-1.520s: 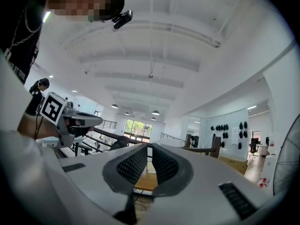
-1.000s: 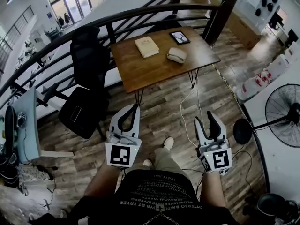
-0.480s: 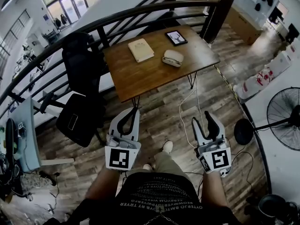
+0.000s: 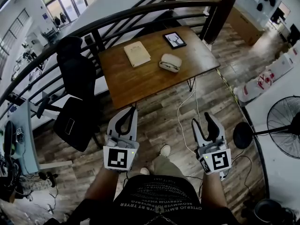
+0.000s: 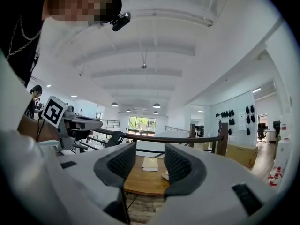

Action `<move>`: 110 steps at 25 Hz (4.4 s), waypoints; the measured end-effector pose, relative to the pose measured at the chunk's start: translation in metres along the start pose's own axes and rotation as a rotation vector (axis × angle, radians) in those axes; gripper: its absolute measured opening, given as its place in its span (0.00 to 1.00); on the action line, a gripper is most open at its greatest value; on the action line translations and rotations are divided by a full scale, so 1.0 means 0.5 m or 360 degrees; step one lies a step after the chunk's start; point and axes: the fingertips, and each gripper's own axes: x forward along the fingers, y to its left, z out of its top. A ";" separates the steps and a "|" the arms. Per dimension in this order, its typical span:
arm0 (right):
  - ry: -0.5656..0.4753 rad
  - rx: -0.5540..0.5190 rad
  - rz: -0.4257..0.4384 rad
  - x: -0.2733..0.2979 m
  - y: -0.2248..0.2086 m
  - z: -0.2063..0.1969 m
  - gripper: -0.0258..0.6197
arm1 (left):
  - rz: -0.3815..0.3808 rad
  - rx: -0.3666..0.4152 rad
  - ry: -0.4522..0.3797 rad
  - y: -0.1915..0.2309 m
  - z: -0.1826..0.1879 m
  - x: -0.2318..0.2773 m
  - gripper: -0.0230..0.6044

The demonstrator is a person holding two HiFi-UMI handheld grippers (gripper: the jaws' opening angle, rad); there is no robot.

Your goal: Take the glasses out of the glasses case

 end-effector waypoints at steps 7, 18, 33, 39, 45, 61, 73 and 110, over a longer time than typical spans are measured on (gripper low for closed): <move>-0.0015 0.0026 0.0030 0.053 -0.053 0.001 0.32 | -0.0036 0.0033 0.0028 -0.018 -0.002 0.080 0.08; -0.0043 0.0056 0.0100 0.126 -0.178 0.016 0.32 | -0.0002 0.0034 0.0025 -0.035 0.043 0.233 0.08; -0.0095 0.0052 0.0225 0.180 -0.271 0.025 0.32 | 0.0191 0.0036 0.0031 -0.021 0.065 0.278 0.08; -0.0106 0.0059 0.0234 0.174 -0.278 0.031 0.32 | 0.0197 0.0056 0.0018 -0.026 0.085 0.274 0.08; -0.0101 0.0074 0.0217 0.180 -0.282 0.022 0.32 | 0.0165 0.0065 0.0061 -0.028 0.068 0.285 0.08; -0.0023 0.0074 0.0224 0.271 -0.298 -0.008 0.32 | 0.0134 0.0022 0.0087 0.015 0.030 0.363 0.08; 0.0007 0.0053 0.0249 0.430 -0.311 0.008 0.32 | 0.0144 0.0011 0.0083 0.129 0.019 0.474 0.08; 0.0214 0.0015 0.0072 0.713 -0.279 0.000 0.29 | -0.0159 -0.0098 0.0091 0.348 -0.045 0.691 0.08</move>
